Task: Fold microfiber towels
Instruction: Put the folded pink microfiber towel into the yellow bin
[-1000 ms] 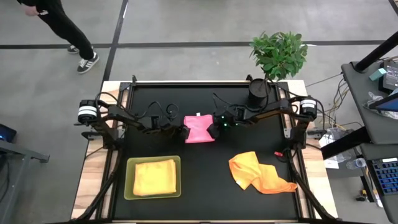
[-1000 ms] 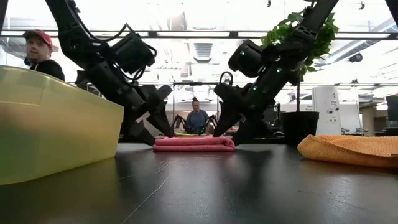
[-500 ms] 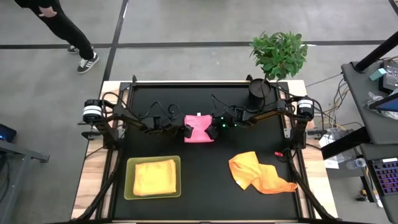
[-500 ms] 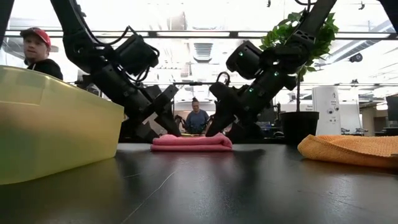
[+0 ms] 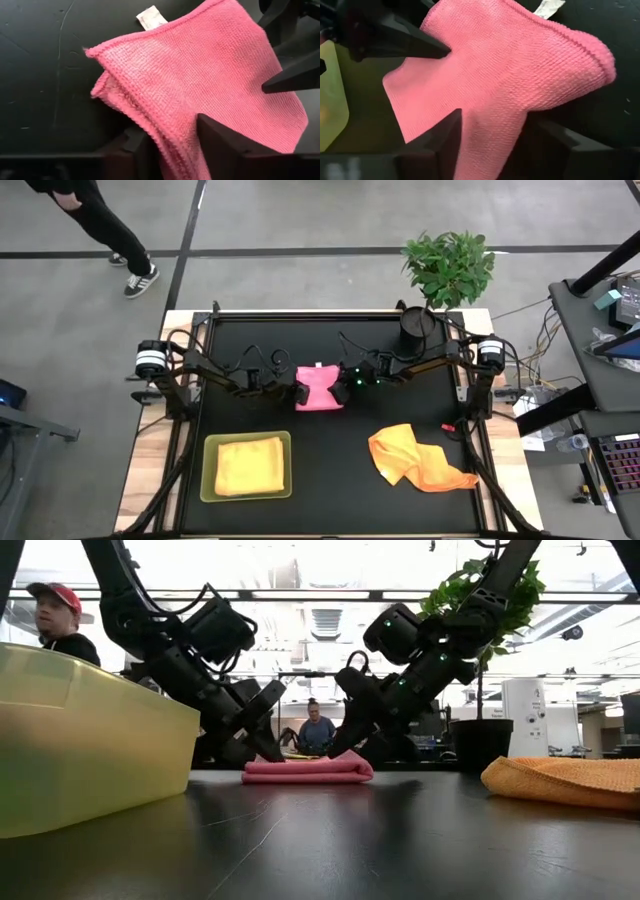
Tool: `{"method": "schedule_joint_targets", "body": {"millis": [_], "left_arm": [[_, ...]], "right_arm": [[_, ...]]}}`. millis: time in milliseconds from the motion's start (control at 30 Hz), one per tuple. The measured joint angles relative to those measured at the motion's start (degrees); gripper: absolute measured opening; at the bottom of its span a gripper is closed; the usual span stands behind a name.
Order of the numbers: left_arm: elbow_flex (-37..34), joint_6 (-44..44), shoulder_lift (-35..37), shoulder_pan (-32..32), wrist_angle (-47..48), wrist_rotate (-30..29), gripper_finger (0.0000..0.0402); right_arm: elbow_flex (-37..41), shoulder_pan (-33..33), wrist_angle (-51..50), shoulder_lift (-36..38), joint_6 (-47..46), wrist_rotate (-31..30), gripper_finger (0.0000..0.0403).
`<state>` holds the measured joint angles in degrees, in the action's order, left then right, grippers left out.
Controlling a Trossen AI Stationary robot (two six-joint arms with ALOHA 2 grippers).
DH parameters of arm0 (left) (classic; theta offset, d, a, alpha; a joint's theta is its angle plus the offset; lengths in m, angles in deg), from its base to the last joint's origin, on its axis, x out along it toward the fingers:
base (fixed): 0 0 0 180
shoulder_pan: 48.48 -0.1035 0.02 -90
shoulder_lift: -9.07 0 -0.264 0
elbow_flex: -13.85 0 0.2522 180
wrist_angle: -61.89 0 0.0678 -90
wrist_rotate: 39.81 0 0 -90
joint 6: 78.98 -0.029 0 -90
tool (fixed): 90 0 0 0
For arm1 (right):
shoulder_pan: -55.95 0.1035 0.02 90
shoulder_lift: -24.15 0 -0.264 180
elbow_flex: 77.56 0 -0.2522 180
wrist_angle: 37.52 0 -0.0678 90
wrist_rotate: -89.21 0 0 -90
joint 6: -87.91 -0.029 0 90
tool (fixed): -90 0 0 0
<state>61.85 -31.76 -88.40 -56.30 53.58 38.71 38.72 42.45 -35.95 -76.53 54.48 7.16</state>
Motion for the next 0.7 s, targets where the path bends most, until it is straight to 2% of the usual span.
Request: {"method": "schedule_joint_targets", "body": {"millis": [233, 300, 467, 700], "left_arm": [[-0.1, -1.3, -0.1, 0.0, 0.1, 0.4, 0.003], [-0.1, -1.7, -0.1, 0.0, 0.1, 0.5, 0.001], [-0.1, -3.3, 0.0, 0.1, 0.1, 0.5, 0.0007], [-0.2, -5.7, 4.5, 0.3, 1.3, 1.7, 0.0002]], "right_arm": [[0.0, 0.3, 0.1, 0.0, 0.7, 0.0, 0.0109], [0.0, 0.3, 0.3, 0.0, 1.3, 0.0, 0.008], [0.0, 0.3, 1.3, 0.0, 3.5, 0.0, 0.0018], [0.0, 1.1, 2.6, 2.1, 5.4, 0.0, 0.001]]}}
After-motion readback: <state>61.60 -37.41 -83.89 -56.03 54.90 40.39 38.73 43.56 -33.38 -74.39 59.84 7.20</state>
